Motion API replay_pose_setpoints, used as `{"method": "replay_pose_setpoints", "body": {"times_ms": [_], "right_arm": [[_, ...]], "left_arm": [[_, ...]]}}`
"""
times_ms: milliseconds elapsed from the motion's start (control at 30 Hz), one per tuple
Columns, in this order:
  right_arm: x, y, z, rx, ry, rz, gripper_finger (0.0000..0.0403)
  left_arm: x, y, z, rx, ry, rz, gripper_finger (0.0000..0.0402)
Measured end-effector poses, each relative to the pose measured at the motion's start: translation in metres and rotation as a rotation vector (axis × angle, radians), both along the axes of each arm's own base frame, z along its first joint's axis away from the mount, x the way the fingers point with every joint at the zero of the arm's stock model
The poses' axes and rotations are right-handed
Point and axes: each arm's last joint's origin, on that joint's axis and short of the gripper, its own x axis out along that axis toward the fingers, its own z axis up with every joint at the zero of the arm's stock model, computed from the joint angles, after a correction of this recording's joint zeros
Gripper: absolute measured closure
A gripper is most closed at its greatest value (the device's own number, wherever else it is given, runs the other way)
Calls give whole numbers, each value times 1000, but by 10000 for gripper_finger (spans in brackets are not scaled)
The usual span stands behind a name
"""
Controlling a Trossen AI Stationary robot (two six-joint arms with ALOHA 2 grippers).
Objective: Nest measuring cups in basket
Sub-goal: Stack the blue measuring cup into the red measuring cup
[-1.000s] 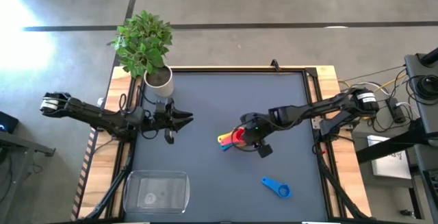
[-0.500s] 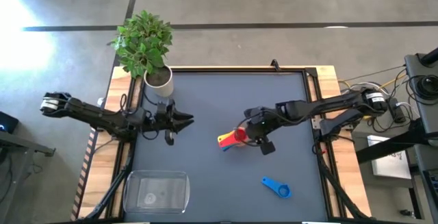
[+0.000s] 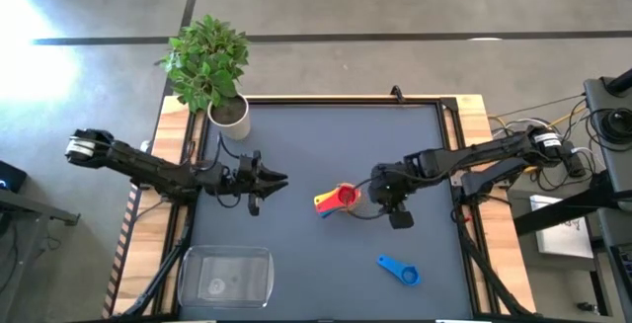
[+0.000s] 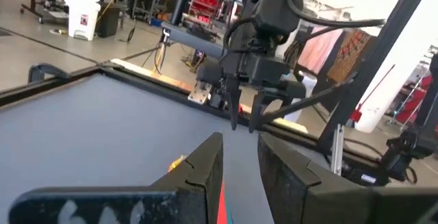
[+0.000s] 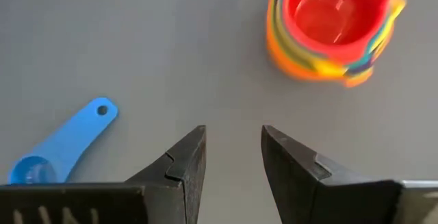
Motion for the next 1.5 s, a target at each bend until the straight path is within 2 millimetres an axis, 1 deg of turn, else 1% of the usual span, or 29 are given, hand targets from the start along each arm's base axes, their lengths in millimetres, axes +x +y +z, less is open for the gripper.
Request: {"method": "replay_pose_setpoints", "body": {"times_ms": [133,233,433,733,833,967,1167,1300,1500], "right_arm": [[-7,10,-7,32,72,-48,273],[-14,19,-15,52,138,-90,273],[-29,46,-27,79,236,-128,260],[-49,90,-46,175,242,-152,234],[-56,103,-49,189,242,-148,228],[-65,118,-48,182,201,-133,225],[-74,133,-50,159,136,-144,225],[-76,138,-64,130,165,-167,225],[-70,147,-89,86,236,-161,225]], "left_arm": [[3,-2,-5,2,22,-10,326],[2,-3,-3,-1,15,-24,326],[1,-6,-3,2,9,-52,326],[5,-7,0,8,-50,-53,326],[6,-7,0,10,-66,-53,326],[9,-7,-3,4,-56,-53,326],[16,-9,-5,-9,-61,-53,326],[23,-10,-3,-9,-60,-54,326],[29,-13,2,-9,-72,-106,326]]}}
